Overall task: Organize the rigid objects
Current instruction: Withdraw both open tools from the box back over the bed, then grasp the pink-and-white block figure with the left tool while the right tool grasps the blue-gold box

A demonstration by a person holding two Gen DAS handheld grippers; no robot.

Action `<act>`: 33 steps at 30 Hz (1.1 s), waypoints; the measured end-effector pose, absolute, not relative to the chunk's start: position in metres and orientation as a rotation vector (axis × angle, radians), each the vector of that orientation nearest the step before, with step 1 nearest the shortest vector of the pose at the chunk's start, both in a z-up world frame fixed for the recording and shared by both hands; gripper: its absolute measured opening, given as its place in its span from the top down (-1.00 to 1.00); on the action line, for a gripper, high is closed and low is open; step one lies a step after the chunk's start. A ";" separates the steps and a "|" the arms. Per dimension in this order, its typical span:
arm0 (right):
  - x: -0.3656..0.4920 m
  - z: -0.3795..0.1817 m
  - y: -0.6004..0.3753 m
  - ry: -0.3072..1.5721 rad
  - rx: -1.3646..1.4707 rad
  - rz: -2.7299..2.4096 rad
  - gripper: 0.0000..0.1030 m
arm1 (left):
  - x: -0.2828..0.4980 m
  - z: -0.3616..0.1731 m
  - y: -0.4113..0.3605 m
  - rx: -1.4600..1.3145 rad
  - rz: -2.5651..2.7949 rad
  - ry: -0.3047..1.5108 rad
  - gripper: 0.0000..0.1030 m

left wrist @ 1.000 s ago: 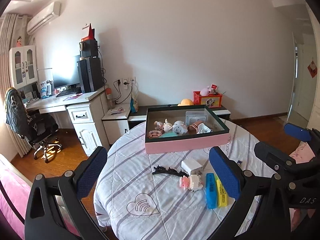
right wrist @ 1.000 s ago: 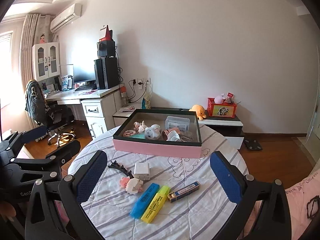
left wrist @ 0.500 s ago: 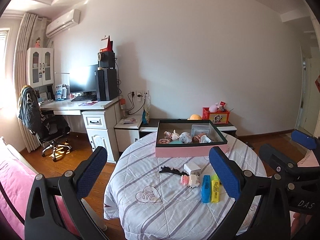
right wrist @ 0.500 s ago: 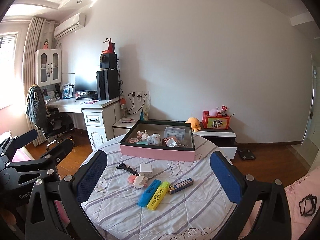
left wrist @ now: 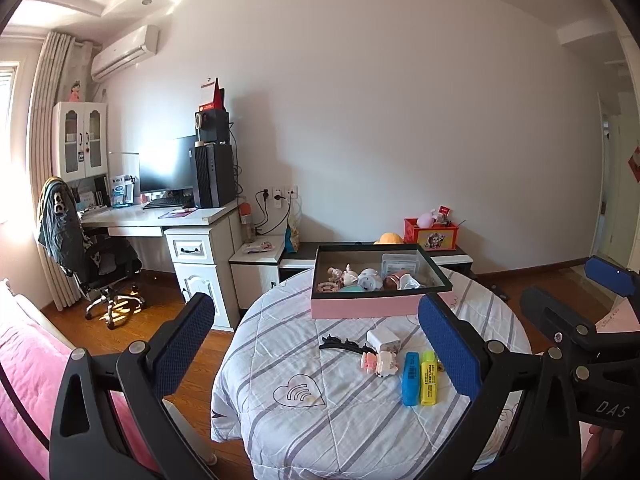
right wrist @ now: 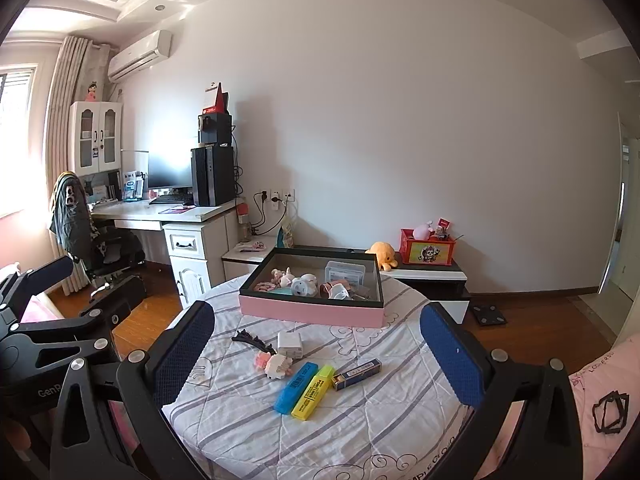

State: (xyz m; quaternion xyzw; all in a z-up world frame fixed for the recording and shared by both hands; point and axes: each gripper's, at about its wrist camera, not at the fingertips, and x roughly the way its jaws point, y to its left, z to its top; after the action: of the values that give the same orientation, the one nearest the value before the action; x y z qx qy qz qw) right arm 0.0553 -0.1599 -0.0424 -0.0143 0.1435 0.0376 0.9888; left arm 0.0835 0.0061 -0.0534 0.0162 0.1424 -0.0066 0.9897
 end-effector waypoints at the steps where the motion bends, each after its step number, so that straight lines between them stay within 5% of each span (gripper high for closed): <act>1: 0.055 -0.043 -0.160 0.290 -0.029 0.075 -1.00 | 0.084 -0.054 0.006 0.033 -0.014 0.285 -1.00; 14: 0.076 -0.060 -0.168 0.354 -0.015 0.069 -1.00 | 0.103 -0.067 0.004 0.040 -0.050 0.355 -1.00; 33: 0.158 -0.162 -0.193 0.612 0.035 0.078 -1.00 | 0.201 -0.179 -0.019 0.047 -0.129 0.694 -1.00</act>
State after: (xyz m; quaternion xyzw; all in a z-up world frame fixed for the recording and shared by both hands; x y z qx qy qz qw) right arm 0.1583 -0.1933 -0.1625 0.0172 0.3012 0.0386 0.9526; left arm 0.2014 -0.0187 -0.1787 0.0232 0.3400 -0.0631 0.9380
